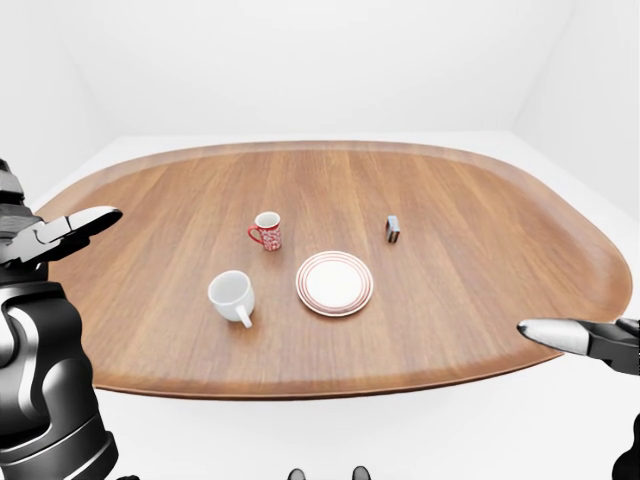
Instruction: Put the white mug on the plate.
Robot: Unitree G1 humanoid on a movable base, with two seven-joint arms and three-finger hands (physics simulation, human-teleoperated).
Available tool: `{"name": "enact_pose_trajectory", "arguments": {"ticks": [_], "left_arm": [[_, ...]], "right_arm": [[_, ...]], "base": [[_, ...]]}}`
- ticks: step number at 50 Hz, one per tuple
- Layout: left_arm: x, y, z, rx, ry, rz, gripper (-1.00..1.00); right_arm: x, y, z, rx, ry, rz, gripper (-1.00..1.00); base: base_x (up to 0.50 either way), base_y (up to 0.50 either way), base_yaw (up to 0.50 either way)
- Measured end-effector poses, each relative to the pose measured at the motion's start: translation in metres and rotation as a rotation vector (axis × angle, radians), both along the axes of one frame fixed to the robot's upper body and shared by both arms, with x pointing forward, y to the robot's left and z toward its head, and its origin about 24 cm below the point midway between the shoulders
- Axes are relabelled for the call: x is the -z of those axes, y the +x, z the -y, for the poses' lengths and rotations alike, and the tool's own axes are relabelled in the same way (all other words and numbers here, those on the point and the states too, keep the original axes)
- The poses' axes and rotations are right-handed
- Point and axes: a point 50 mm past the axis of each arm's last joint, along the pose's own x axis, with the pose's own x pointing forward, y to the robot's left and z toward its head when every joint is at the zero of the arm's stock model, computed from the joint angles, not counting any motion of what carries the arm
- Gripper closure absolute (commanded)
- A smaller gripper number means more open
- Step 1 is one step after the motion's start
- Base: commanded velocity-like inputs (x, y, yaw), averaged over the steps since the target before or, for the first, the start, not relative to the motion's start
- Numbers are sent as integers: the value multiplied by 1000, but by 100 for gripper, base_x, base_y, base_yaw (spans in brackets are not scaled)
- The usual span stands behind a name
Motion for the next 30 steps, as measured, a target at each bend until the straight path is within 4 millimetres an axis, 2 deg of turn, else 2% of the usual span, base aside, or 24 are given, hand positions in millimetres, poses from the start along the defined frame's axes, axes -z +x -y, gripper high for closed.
{"name": "enact_pose_trajectory", "arguments": {"ticks": [30], "left_arm": [[0, 1, 0, -2, -1, -3, -100]], "right_arm": [[1, 1, -2, -6, -15, -10, -100]], "base": [[31, 0, 0]]}}
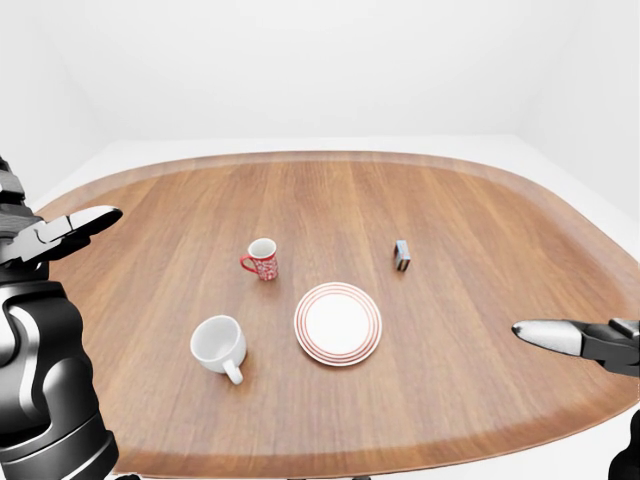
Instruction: Put the white mug on the plate.
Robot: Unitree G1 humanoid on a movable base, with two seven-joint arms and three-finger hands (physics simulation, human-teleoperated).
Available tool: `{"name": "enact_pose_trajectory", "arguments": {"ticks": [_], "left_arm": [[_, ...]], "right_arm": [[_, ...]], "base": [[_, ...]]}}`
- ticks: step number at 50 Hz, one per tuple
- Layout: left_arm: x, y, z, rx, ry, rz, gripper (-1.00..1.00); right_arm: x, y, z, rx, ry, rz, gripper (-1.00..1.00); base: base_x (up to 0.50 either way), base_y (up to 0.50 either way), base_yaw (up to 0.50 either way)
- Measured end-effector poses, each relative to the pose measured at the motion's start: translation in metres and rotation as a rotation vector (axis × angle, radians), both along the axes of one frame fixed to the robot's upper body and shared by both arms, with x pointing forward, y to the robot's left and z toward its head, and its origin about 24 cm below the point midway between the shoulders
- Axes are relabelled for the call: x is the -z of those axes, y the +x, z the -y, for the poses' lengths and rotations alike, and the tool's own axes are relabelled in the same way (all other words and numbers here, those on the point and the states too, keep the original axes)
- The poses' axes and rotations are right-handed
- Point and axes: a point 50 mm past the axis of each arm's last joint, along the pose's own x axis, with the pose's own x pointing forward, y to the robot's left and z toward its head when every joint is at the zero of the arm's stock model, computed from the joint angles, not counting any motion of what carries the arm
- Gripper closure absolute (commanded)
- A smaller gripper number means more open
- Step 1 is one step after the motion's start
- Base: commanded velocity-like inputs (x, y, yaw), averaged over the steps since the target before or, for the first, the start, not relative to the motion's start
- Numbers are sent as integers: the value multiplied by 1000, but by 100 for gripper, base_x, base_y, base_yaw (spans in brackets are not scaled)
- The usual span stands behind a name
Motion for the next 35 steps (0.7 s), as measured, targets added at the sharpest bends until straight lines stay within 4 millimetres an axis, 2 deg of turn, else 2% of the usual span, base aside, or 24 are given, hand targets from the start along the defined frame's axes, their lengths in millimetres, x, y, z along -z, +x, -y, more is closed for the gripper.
{"name": "enact_pose_trajectory", "arguments": {"ticks": [7, 16, 35], "left_arm": [[0, 0, 0, 2, -1, 3, -100], [0, 0, 0, 0, 0, 0, -100], [2, 1, 0, 0, 1, -8, -100]], "right_arm": [[0, 0, 0, 1, -2, -3, -100], [2, 1, -1, 7, -8, -16, -100], [5, 3, -4, 17, -45, -45, -100]], "base": [[31, 0, 0], [0, 0, 0], [9, 32, 0]]}}
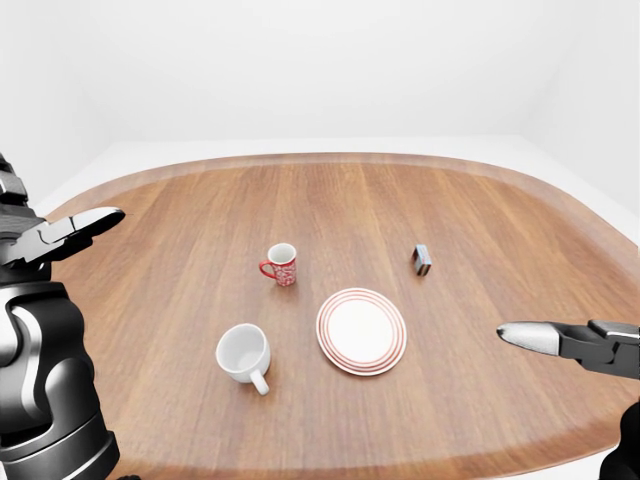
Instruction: Put the white mug on the plate.
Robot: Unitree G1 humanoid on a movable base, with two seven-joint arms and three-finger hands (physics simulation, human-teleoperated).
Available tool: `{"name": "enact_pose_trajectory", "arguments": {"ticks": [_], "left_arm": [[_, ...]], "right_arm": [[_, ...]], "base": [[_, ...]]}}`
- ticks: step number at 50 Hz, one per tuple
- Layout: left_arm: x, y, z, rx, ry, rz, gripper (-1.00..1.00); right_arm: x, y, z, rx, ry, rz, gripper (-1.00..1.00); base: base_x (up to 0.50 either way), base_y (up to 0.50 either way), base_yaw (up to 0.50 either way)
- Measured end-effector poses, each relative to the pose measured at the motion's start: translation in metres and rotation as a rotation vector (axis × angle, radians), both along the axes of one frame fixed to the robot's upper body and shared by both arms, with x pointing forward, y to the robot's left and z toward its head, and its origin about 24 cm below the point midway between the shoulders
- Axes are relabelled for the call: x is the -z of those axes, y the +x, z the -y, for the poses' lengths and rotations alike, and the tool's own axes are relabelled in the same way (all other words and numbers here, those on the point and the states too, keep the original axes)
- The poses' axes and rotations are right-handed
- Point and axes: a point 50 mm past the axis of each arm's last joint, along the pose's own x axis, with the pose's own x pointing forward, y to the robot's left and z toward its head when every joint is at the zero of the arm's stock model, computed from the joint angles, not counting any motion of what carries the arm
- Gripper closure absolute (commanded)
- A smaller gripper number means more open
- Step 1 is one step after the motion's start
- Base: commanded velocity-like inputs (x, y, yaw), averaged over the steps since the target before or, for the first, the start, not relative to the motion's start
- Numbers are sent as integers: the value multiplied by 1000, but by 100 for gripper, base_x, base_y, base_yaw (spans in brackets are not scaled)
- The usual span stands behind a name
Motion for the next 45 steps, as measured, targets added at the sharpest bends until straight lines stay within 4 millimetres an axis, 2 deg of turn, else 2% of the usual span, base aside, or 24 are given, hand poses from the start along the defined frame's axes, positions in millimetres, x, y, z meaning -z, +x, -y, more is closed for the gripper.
{"name": "enact_pose_trajectory", "arguments": {"ticks": [45], "left_arm": [[0, 0, 0, -3, 2, -2, -100]], "right_arm": [[3, 2, -4, -5, -30, -30, -100]], "base": [[13, 37, 0]]}}
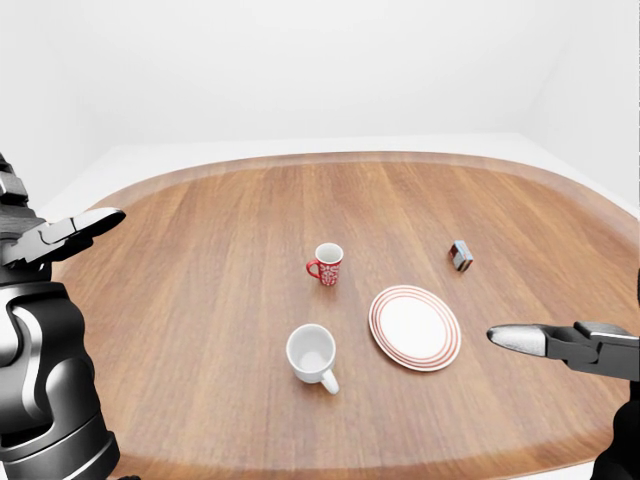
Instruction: Put the white mug on the plate.
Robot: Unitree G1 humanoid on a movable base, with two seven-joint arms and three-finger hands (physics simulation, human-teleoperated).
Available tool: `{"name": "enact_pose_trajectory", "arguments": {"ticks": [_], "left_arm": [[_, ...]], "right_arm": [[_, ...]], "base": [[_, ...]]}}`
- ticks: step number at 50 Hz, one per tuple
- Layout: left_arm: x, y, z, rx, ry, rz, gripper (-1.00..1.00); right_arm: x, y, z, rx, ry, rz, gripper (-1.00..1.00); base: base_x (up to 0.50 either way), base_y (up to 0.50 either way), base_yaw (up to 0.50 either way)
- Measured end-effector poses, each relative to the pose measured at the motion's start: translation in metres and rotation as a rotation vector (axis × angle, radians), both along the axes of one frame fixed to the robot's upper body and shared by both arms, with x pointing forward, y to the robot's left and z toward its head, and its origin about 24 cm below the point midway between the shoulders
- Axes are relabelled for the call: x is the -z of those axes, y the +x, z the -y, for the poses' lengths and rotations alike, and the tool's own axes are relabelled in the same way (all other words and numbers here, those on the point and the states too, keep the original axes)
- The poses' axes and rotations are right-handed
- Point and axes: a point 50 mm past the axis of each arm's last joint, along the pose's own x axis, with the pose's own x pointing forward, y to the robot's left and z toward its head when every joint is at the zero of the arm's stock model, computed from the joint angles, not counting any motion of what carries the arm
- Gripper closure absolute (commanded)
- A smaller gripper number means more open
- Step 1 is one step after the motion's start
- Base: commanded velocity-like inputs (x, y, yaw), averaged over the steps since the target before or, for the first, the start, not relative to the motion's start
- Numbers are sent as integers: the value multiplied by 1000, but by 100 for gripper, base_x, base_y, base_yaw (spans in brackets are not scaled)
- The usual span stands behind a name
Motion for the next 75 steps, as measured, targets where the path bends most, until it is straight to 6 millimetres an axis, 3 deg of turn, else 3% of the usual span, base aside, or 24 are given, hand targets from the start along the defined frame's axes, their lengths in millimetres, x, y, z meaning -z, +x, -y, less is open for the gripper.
{"name": "enact_pose_trajectory", "arguments": {"ticks": [18, 30, 43, 53, 64, 75], "left_arm": [[0, 0, 0, 0, 1, -2, -100], [0, 0, 1, 1, 3, 0, -100], [0, 0, 1, 1, 4, 1, -100], [0, 0, 1, 1, 3, 1, -100], [2, 1, 1, 1, 3, -8, -100], [2, 1, 1, 0, 4, -9, -100]], "right_arm": [[2, 3, -2, -9, 4, -10, -100], [9, 20, -16, -71, 6, -61, -100], [28, 64, -56, -223, -32, -193, -100], [42, 89, -95, -323, -161, -295, -100], [58, 97, -131, -378, -419, -407, -100], [76, 94, -153, -394, -646, -523, -100]], "base": [[5, 11, 0], [0, 0, 0], [0, 0, 0], [0, 0, 0], [0, 0, 0], [0, 0, 0]]}}
